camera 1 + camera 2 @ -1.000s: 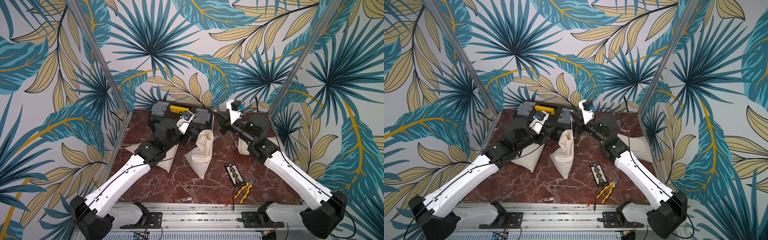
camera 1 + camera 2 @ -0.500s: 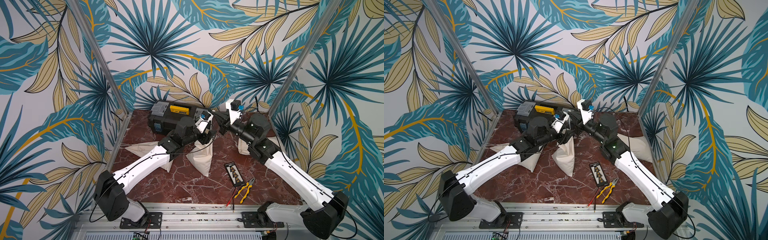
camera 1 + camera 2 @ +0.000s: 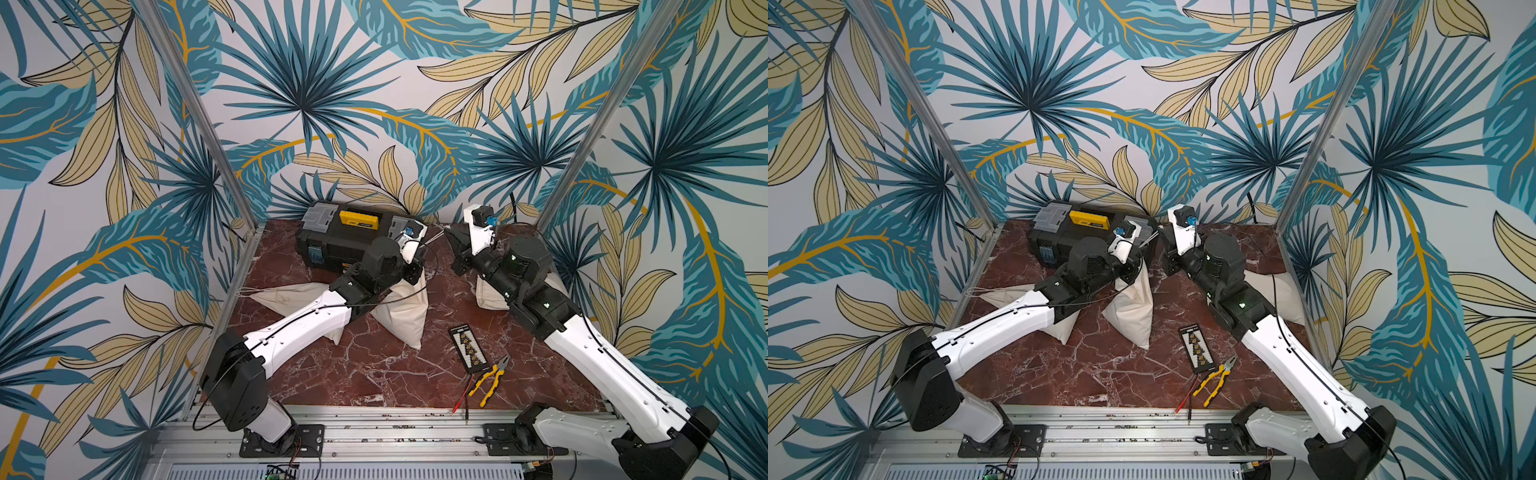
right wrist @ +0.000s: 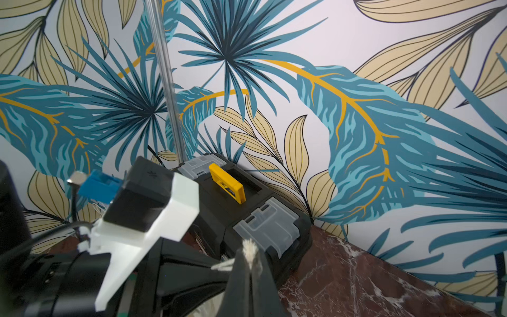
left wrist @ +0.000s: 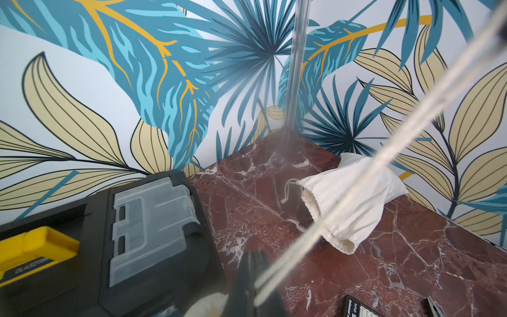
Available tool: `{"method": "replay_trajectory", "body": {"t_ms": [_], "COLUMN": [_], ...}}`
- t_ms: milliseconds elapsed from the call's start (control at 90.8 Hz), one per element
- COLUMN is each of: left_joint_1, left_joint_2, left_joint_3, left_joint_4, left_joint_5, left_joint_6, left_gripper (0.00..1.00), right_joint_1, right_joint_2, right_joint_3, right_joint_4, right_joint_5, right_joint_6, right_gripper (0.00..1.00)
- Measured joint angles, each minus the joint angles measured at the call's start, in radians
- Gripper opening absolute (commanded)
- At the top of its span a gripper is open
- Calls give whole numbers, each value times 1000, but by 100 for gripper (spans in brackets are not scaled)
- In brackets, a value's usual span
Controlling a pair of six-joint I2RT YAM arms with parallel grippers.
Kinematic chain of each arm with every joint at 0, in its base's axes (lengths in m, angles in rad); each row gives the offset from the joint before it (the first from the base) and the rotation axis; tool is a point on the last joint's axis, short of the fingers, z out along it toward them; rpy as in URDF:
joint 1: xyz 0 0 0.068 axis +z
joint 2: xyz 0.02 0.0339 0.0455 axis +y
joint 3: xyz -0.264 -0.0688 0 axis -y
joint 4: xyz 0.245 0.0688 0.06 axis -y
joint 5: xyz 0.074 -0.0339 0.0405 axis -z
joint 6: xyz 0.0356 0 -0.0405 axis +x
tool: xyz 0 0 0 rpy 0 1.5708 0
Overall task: Close the soil bag
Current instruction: Frap the soil bag at the center of the board.
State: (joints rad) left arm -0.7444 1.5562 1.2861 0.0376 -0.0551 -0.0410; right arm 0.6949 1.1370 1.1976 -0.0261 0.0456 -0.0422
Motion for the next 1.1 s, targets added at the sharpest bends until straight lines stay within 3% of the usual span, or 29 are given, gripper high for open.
{"method": "replay_trajectory", "body": {"t_ms": [198, 396, 452, 540, 683, 925, 1101], "left_joint_1": [-19, -53, -55, -53, -21, 18, 24], "left_joint_2": [8, 9, 12, 16, 0, -156, -307], "left_joint_3": [-9, -27, -27, -28, -50, -149, -275], "left_joint_4": [-71, -156, -170, -188, -177, -208, -216], "left_joint_5": [-123, -245, -282, -330, -332, -348, -331], "left_joint_6": [-9, 23, 27, 23, 4, 21, 64], "left_gripper": [22, 26, 25, 13, 2, 4, 0], "right_joint_1": [6, 5, 6, 6, 10, 14, 9], "right_joint_2": [-79, -142, -148, -158, -186, -190, -151], "right_joint_3": [-10, -10, -10, -15, -45, -107, -164], "right_joint_4": [-29, -30, -33, -41, -82, -78, 23], "right_joint_5": [111, 193, 213, 241, 261, 255, 153], "right_joint_6": [-38, -68, -76, -91, -113, -126, -69], "right_gripper": [0, 0, 0, 0, 0, 0, 0]}}
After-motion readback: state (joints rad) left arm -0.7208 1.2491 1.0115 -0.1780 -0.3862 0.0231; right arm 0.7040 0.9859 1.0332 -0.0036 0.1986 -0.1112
